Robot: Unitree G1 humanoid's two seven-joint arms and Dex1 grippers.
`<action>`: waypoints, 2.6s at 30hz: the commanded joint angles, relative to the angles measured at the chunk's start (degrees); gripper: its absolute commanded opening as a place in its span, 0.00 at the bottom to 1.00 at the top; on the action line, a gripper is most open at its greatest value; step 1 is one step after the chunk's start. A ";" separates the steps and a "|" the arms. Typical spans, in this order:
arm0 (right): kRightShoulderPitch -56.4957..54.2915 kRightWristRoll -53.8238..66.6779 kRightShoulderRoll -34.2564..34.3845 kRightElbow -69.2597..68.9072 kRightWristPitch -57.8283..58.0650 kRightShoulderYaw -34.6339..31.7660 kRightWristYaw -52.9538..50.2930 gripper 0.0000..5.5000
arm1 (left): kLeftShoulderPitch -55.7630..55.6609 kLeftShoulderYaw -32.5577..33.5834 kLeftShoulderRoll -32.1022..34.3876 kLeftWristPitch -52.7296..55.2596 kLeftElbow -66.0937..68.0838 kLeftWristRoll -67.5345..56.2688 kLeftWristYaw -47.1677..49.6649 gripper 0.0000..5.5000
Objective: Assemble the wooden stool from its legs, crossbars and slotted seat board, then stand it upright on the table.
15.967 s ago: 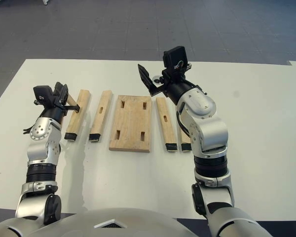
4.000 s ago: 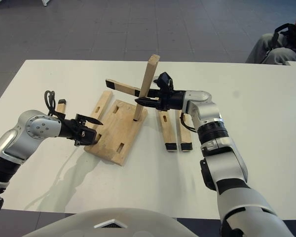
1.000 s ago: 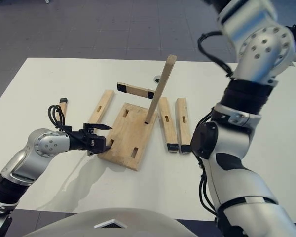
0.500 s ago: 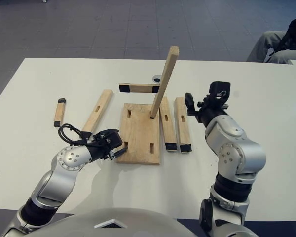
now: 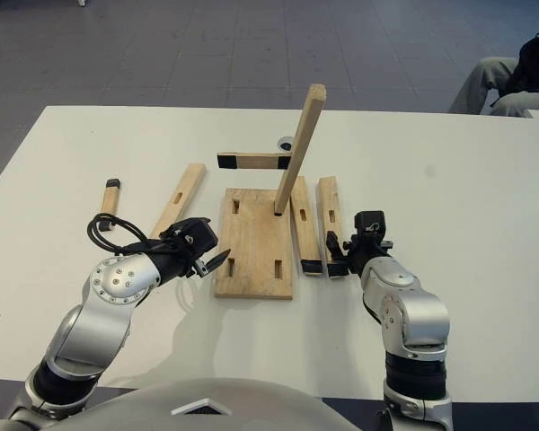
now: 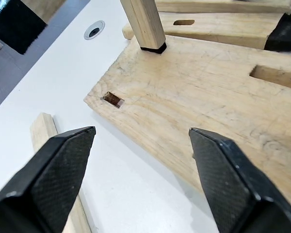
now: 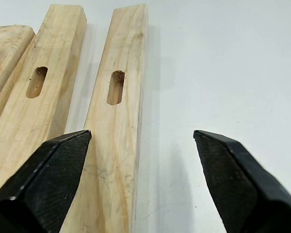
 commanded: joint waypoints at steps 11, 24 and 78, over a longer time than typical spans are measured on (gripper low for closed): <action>-5.65 -1.27 1.02 2.21 0.71 0.00 1.72 0.71 | -3.02 -0.16 1.10 2.88 -0.73 -4.93 4.14 0.65; 1.68 -4.57 -1.56 5.27 3.45 5.56 4.81 0.62 | -6.03 0.14 1.72 5.20 -2.06 -8.13 6.83 0.65; -45.00 47.66 -8.42 14.37 3.62 0.10 51.30 0.38 | -39.23 44.34 -4.98 8.17 32.65 -102.15 8.53 0.65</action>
